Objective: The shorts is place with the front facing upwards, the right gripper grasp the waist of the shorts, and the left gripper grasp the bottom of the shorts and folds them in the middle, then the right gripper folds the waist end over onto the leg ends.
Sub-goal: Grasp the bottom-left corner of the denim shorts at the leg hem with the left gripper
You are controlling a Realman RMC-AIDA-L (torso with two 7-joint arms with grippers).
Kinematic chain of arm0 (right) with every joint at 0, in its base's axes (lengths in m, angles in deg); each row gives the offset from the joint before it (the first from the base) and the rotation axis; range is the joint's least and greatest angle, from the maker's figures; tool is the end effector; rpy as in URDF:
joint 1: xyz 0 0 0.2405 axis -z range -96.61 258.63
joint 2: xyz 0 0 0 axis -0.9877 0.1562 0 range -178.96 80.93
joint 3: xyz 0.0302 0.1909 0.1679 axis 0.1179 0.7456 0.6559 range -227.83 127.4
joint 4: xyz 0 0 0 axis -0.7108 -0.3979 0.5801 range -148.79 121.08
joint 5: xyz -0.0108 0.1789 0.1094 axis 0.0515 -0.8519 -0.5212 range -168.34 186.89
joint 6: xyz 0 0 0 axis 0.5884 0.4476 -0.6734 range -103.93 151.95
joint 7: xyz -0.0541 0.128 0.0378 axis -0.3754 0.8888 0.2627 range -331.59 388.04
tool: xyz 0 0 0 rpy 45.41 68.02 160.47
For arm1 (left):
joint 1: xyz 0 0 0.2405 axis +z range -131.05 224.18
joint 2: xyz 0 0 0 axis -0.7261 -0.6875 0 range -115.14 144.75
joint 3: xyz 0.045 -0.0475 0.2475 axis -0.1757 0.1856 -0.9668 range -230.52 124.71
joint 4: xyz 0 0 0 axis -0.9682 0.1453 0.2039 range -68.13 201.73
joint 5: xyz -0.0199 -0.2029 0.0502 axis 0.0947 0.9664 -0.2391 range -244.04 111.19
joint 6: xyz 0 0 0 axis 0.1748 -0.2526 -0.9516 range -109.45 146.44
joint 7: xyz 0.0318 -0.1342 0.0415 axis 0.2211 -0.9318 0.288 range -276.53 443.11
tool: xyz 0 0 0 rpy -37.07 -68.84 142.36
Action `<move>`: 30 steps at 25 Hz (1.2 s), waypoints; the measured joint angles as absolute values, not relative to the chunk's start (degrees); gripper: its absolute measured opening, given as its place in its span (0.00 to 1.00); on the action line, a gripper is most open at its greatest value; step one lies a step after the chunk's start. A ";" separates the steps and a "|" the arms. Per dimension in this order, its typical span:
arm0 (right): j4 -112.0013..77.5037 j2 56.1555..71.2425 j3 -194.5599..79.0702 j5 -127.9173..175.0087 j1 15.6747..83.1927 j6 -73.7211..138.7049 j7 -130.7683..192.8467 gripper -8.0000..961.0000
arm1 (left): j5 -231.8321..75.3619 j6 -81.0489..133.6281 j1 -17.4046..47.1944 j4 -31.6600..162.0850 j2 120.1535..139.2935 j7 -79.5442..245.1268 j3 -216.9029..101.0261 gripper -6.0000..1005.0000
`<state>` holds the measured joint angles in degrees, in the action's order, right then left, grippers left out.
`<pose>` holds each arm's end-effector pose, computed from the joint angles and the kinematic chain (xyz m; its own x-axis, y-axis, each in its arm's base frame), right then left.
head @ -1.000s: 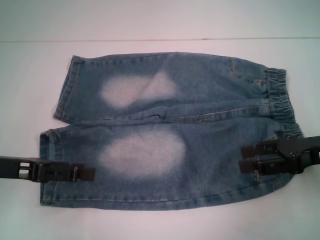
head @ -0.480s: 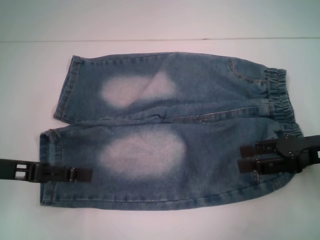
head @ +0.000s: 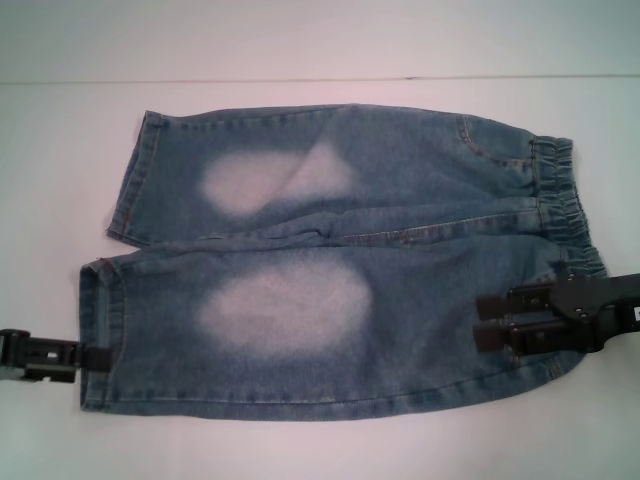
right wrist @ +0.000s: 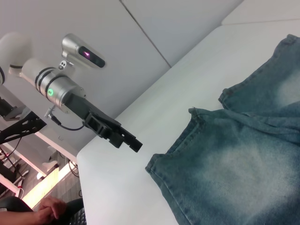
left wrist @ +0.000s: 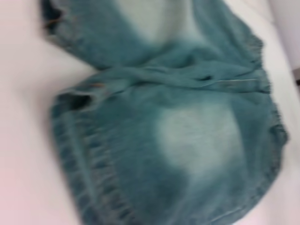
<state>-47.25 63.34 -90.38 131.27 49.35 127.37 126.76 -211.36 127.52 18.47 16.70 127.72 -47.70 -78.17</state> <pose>0.2742 0.3025 0.0255 0.6676 -0.6641 -0.3364 -0.6396 -0.7429 0.1973 -0.3235 0.2788 0.0807 0.1919 0.9673 0.1658 0.9781 -0.2023 0.0483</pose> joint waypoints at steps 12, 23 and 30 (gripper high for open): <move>-47.26 63.31 -90.38 131.27 48.80 127.18 126.39 0.69 | -217.15 121.84 16.99 18.94 127.90 -49.40 -80.69 0.84; -47.25 63.38 -90.38 131.27 48.73 127.37 126.39 0.68 | -217.84 119.42 16.42 21.00 128.81 -48.81 -82.42 0.84; -47.25 63.49 -90.28 131.11 48.82 127.42 126.40 0.68 | -217.79 119.16 15.70 20.92 129.63 -48.48 -82.96 0.83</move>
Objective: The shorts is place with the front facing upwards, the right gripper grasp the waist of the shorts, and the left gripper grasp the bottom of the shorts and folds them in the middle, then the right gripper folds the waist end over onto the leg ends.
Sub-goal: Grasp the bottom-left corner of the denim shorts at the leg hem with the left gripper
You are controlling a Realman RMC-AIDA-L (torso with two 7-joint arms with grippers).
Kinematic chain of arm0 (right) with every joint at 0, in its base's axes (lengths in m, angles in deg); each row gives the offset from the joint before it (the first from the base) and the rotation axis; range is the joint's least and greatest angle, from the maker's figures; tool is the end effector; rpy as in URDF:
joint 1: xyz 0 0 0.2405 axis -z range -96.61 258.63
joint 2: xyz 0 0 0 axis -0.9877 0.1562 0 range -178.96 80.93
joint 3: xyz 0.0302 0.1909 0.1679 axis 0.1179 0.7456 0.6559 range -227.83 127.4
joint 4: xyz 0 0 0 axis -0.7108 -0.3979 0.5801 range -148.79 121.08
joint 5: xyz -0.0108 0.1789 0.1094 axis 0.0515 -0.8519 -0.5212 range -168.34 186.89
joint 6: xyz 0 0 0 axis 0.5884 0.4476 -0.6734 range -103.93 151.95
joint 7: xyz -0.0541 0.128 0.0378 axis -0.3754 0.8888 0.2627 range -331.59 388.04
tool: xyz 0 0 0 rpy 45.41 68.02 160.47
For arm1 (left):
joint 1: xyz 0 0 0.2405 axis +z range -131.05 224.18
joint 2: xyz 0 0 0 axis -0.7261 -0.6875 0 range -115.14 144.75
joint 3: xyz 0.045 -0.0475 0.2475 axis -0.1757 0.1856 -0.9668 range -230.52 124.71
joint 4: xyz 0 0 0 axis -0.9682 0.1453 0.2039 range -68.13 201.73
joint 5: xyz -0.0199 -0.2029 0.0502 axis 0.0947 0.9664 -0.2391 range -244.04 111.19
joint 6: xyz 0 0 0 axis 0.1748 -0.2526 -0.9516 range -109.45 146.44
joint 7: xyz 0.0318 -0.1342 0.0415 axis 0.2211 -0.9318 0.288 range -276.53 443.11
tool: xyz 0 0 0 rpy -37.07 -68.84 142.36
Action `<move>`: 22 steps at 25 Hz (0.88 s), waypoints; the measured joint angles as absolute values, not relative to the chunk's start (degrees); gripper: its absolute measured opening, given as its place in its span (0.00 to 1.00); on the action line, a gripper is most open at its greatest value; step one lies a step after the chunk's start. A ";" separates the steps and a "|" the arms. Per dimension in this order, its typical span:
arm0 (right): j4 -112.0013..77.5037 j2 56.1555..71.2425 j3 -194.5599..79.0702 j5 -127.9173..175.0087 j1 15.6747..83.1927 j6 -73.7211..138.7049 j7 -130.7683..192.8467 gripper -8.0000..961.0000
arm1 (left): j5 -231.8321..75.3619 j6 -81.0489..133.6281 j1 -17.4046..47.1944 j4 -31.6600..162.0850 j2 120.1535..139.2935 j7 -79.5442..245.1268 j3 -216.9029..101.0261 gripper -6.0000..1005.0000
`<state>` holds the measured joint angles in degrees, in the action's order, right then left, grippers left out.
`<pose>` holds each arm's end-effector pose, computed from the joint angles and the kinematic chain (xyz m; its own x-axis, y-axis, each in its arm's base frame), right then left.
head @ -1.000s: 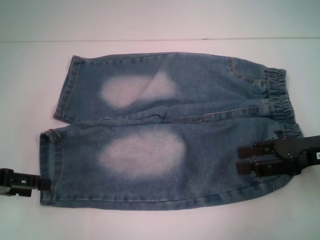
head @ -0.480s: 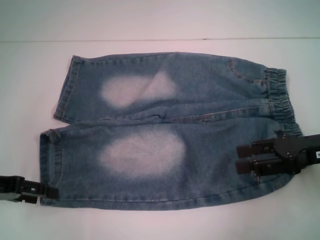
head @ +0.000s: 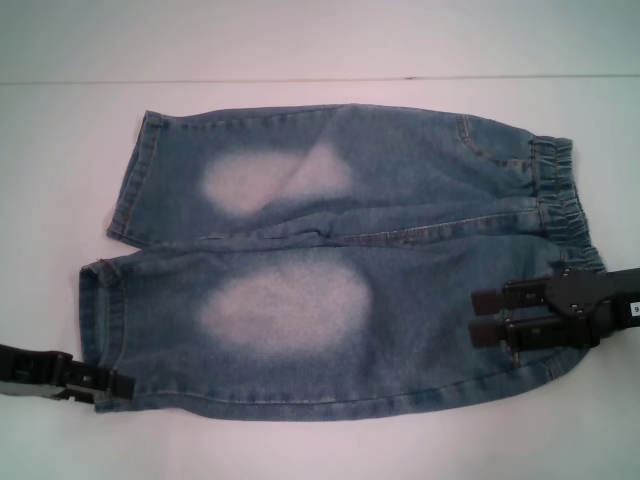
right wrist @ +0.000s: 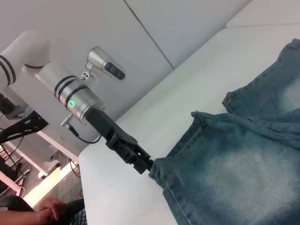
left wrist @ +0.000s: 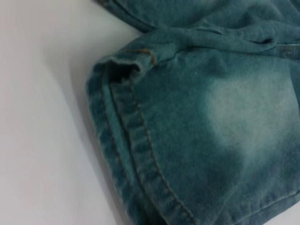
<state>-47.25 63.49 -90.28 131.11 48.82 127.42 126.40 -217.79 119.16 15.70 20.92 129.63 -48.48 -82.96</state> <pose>0.2706 0.3050 0.0249 0.6757 -0.6530 -0.3422 -0.6275 -0.7530 0.1980 -0.3284 0.2910 0.0467 0.1948 0.9787 0.0650 0.9797 -0.1910 -0.0614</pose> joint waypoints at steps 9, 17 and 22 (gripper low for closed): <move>-47.25 63.49 -89.88 130.93 49.03 127.36 126.22 0.67 | -217.82 115.85 15.55 20.99 129.88 -47.55 -82.96 0.52; -47.25 63.49 -89.85 130.81 49.25 127.38 126.14 0.67 | -217.87 116.09 15.81 20.95 130.12 -47.42 -84.34 0.20; -47.25 63.49 -89.68 130.81 49.29 127.35 126.13 0.66 | -217.87 116.67 15.83 20.76 130.09 -47.58 -84.36 0.11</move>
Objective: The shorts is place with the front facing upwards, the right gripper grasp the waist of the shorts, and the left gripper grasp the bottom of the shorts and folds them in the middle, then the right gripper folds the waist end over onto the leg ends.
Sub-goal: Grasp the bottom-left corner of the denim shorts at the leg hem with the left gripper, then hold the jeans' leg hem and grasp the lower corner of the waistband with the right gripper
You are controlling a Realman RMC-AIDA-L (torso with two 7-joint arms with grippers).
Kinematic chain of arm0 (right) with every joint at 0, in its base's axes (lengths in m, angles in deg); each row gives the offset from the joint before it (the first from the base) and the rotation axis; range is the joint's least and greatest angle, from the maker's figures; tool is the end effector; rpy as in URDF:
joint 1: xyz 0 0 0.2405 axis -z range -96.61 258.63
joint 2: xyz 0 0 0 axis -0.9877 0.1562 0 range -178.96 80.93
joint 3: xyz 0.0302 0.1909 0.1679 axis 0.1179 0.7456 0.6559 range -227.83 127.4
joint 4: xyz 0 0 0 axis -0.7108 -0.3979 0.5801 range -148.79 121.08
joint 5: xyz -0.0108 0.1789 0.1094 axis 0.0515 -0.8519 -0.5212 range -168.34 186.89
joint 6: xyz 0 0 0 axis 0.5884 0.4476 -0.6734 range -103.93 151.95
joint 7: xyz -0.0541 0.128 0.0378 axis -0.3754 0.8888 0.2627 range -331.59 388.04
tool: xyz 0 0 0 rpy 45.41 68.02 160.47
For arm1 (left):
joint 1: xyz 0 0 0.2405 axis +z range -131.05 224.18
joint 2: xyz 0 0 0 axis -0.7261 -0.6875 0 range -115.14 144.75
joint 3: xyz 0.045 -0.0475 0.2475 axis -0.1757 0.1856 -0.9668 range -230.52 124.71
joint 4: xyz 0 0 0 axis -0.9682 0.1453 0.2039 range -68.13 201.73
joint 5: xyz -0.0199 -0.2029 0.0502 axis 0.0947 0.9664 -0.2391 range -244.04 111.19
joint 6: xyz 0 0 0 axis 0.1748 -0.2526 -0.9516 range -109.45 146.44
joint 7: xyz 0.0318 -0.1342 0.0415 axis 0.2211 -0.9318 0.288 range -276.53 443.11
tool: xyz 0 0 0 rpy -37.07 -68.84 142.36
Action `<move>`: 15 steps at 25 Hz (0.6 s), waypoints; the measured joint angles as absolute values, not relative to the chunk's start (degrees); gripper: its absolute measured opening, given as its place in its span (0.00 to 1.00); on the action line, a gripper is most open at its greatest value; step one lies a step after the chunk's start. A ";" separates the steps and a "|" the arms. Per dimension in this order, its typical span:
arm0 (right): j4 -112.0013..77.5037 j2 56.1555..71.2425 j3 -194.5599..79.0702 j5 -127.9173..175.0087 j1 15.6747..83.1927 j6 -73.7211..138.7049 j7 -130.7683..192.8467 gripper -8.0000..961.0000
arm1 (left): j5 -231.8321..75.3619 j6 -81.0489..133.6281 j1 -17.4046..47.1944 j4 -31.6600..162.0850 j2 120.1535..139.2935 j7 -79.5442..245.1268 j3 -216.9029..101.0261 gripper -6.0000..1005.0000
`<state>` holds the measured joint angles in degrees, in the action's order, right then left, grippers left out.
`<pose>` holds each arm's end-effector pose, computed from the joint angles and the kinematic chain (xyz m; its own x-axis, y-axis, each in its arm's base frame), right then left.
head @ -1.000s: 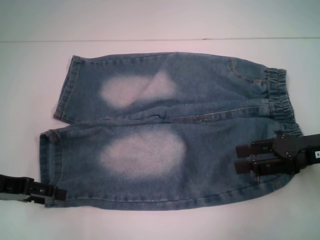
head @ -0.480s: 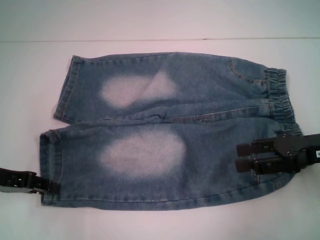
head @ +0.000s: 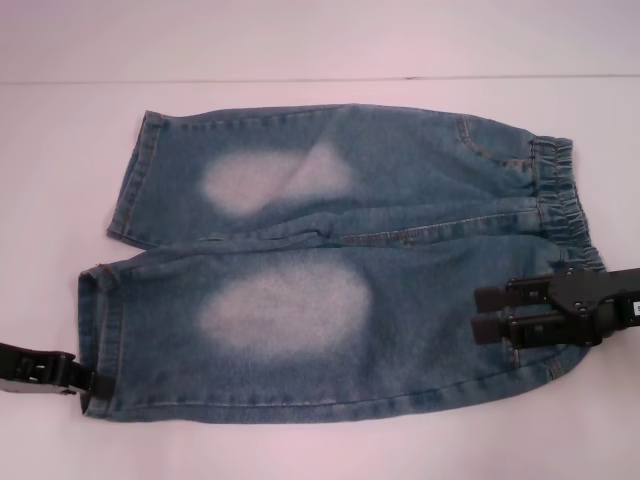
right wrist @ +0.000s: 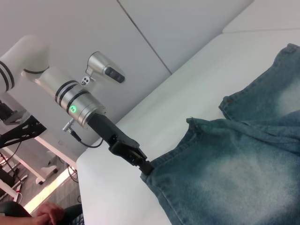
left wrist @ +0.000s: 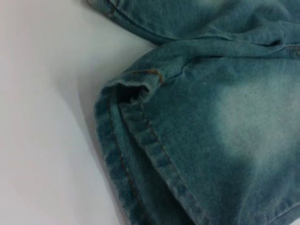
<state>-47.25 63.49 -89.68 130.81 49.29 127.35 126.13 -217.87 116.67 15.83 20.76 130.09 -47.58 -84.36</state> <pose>0.2727 0.3040 0.0262 0.6676 -0.6534 -0.3570 -0.6319 -0.7508 0.1926 -0.3307 0.2943 0.0425 0.2213 0.9728 0.0691 0.9719 -0.2141 -0.0975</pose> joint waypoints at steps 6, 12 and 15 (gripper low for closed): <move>-49.97 62.60 -89.18 130.81 49.39 127.62 129.41 0.66 | -217.37 116.92 15.23 20.67 129.83 -48.19 -83.49 0.06; -59.03 60.34 -86.94 131.29 50.48 127.83 139.66 0.66 | -215.81 116.75 14.17 20.56 129.39 -49.10 -82.54 0.05; -63.37 59.22 -86.77 132.75 50.74 128.22 144.57 0.65 | -215.55 116.48 13.45 20.69 129.25 -49.31 -81.01 0.05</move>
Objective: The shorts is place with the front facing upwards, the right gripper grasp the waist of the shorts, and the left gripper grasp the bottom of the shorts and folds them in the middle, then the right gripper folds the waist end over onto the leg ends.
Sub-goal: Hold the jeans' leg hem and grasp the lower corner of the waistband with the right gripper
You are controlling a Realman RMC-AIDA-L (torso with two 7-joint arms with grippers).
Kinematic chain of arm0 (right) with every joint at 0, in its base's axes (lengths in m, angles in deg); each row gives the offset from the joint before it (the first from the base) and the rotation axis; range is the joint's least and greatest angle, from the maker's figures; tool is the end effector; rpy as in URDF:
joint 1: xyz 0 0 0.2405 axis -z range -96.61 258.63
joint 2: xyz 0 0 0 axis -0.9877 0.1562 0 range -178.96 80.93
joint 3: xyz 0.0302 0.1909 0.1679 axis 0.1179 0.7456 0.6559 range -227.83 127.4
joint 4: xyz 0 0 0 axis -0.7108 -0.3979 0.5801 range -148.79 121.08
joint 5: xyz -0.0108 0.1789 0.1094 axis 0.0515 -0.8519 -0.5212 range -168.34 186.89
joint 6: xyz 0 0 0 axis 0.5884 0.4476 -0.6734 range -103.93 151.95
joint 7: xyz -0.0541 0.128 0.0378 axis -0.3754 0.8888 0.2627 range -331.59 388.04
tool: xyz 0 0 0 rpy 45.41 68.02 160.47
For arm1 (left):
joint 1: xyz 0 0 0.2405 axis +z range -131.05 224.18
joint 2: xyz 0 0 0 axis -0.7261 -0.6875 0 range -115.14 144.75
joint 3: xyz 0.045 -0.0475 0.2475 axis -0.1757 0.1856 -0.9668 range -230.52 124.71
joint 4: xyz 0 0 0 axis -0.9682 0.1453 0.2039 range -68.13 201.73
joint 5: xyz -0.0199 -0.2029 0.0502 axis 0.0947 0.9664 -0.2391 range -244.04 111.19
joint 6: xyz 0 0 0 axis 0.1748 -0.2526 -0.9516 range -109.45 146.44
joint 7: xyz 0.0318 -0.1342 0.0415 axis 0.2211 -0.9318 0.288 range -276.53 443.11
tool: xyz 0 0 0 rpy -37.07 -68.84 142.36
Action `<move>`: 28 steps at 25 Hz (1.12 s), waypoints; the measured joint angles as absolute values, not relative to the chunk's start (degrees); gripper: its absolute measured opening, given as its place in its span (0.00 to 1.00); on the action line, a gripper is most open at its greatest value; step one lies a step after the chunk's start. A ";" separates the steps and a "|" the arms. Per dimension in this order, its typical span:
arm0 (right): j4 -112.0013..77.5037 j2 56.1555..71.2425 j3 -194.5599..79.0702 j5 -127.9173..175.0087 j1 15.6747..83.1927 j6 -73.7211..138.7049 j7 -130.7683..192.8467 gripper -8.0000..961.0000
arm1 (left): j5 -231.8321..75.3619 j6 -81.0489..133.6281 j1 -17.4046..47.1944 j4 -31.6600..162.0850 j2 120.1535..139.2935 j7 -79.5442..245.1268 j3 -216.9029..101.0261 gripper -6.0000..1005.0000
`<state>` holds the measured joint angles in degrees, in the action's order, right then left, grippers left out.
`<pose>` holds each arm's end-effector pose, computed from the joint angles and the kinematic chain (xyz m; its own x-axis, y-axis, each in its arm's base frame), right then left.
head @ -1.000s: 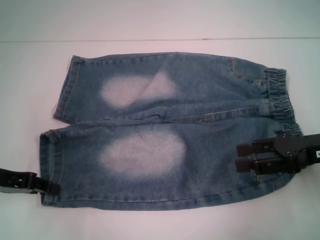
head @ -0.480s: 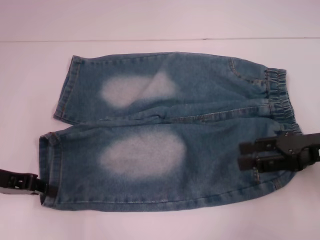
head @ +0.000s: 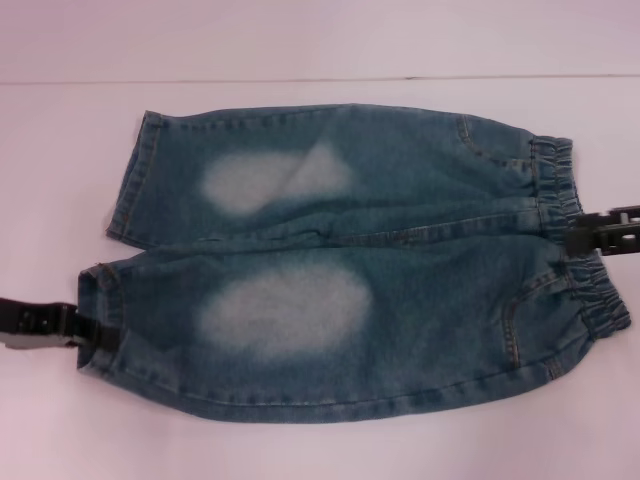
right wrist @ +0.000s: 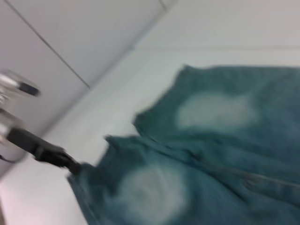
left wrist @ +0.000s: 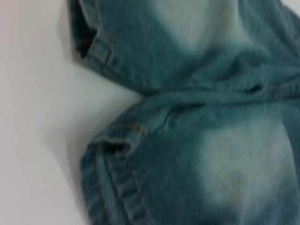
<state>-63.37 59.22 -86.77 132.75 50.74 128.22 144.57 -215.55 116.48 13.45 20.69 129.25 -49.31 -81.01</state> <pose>0.2783 0.3279 0.1039 0.5952 -0.7302 -0.3355 -0.7755 -0.6313 -0.0019 -0.3181 0.3139 0.0540 0.2145 0.9639 0.1580 0.9762 -0.2061 -0.0675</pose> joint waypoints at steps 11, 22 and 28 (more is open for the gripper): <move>-73.89 59.50 -87.48 156.58 44.98 132.74 151.02 0.65 | -213.66 114.94 12.85 20.94 129.15 -49.34 -80.17 0.05; -71.92 61.27 -95.42 167.83 40.46 128.59 151.26 0.64 | -213.55 114.73 12.75 21.02 129.59 -49.34 -80.14 0.05; -69.28 62.77 -98.81 172.73 38.52 125.50 151.37 0.62 | -212.74 114.73 12.52 21.43 129.69 -49.34 -80.15 0.05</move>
